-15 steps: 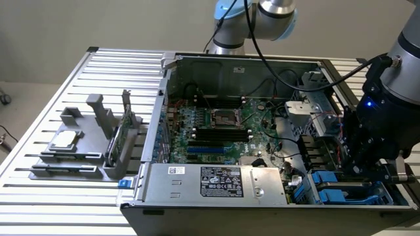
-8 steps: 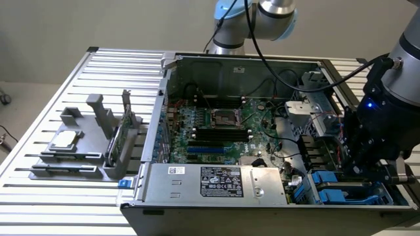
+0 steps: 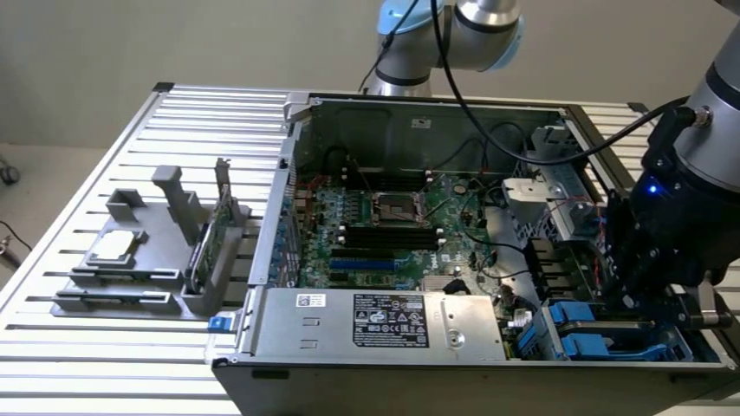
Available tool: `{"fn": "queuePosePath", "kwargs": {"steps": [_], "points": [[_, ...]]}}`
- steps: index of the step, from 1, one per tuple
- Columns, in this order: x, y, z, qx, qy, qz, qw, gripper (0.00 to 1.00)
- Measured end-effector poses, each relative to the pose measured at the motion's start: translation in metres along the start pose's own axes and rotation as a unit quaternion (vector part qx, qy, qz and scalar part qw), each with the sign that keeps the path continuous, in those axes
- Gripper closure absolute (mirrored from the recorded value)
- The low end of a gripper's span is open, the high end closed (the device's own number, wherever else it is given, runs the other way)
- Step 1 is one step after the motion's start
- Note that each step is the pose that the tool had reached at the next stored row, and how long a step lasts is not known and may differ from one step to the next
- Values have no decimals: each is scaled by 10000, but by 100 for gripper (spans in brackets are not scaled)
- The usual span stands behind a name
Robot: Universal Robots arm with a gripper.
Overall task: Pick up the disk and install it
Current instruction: 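Insert the second disk wire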
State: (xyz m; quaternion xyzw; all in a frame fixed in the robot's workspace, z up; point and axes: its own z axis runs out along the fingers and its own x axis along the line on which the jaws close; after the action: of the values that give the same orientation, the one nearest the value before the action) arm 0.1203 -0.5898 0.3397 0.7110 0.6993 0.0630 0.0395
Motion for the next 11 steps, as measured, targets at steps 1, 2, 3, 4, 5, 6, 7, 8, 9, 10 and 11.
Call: {"fn": "queuePosePath", "kwargs": {"steps": [1,2,3,4,5,6,7,8,9,10,11], "points": [[-5,0,2,0,5,1,10000,83],[-10,0,3,0,9,1,10000,83],[-14,-1,6,0,15,2,10000,83],[-19,-1,8,0,22,3,10000,83],[-22,-1,10,0,29,4,10000,83],[-23,-1,12,0,35,5,10000,83],[-23,-1,12,1,41,6,10000,83],[-23,-1,12,1,46,7,10000,83],[-23,-1,12,1,50,7,10000,83],[-23,-1,13,1,54,8,10000,83],[-23,-1,13,1,57,8,10000,83]]}}
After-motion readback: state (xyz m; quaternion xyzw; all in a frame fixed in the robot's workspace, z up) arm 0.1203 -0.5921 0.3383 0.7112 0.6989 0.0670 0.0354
